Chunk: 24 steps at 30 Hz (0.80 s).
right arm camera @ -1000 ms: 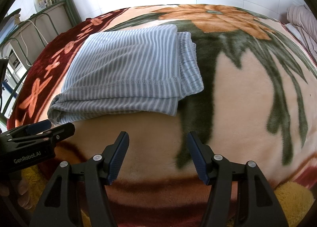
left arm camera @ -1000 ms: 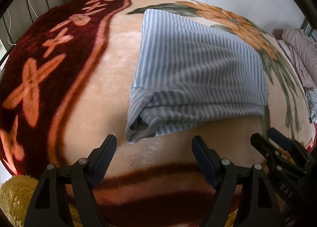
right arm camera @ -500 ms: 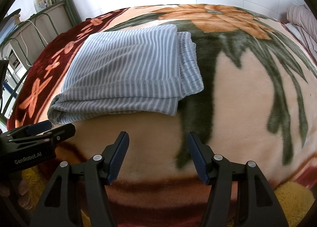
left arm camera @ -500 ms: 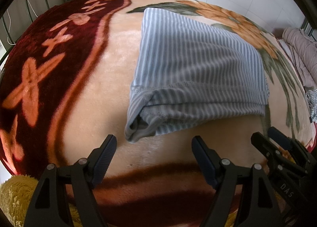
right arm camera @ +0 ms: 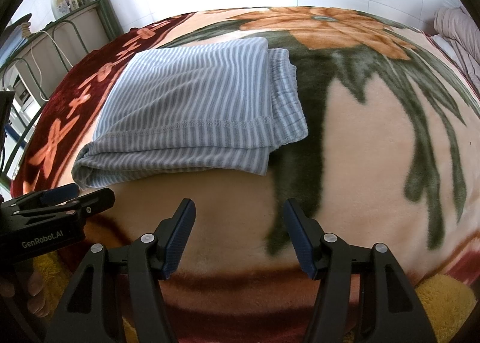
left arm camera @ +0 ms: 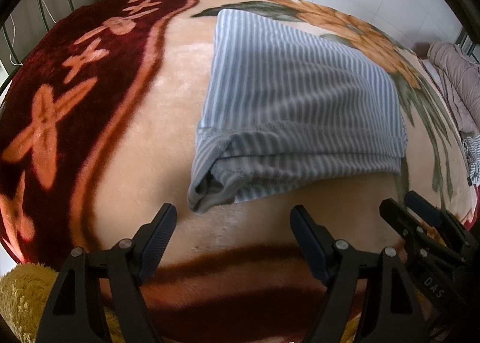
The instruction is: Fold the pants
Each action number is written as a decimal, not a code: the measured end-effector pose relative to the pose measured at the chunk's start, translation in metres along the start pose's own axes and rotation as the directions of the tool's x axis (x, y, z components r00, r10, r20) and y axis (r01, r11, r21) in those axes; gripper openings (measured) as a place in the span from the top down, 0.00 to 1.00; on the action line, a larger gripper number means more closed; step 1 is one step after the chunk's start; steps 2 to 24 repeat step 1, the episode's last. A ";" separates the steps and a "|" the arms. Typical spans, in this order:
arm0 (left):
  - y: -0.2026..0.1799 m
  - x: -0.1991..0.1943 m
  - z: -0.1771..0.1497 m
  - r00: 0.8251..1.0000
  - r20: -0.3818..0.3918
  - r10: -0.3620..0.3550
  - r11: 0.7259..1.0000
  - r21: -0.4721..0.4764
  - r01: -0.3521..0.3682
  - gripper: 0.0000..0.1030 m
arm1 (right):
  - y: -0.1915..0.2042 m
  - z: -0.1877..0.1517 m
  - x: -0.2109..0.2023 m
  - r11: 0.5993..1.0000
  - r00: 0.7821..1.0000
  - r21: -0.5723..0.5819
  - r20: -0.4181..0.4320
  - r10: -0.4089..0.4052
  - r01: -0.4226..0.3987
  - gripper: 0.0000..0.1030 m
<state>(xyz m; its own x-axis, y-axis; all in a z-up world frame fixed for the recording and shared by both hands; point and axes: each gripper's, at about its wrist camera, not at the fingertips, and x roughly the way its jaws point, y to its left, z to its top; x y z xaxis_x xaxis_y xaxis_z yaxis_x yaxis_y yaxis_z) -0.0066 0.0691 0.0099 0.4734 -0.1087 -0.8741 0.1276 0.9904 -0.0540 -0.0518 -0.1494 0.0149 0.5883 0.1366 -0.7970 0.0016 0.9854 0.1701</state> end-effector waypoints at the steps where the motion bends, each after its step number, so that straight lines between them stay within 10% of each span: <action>1: 0.000 0.000 0.000 1.000 -0.001 -0.001 1.000 -0.002 0.001 0.21 | 0.000 0.000 0.000 1.000 1.000 0.000 0.000 0.000 0.000 0.40; 24: 0.000 0.000 0.000 1.000 -0.001 -0.001 1.000 -0.002 0.001 0.21 | 0.000 0.000 0.000 1.000 1.000 0.000 0.000 0.000 0.000 0.40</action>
